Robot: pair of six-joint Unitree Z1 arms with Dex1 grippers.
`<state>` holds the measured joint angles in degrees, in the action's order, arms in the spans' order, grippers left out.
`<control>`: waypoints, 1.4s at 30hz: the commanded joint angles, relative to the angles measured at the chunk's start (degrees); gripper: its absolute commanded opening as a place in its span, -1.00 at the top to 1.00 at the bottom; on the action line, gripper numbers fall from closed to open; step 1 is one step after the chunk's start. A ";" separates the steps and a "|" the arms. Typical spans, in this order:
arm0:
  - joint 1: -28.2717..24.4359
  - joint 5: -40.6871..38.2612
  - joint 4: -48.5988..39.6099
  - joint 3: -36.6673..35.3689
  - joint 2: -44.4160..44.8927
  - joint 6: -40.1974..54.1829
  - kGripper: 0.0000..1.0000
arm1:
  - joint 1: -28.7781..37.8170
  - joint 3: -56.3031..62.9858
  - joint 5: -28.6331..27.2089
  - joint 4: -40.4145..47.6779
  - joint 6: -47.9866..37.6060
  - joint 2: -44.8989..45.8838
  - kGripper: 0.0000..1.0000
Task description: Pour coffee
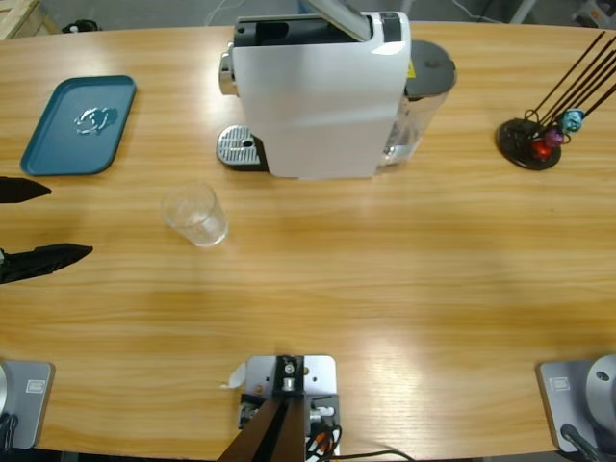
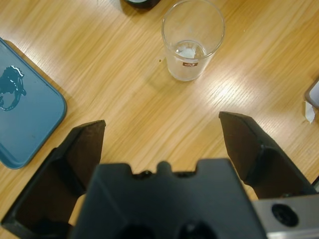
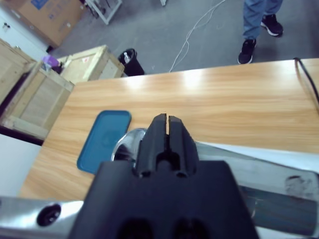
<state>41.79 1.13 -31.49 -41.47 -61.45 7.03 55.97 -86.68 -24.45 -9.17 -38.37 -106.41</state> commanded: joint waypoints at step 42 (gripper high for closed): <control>0.44 0.01 -1.70 -0.07 -0.72 0.80 -1.00 | 2.30 7.45 4.81 -6.21 -3.52 -16.39 1.00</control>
<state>41.79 1.13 -32.34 -41.48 -61.46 7.09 56.57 -85.91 -22.01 -9.18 -41.82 -109.82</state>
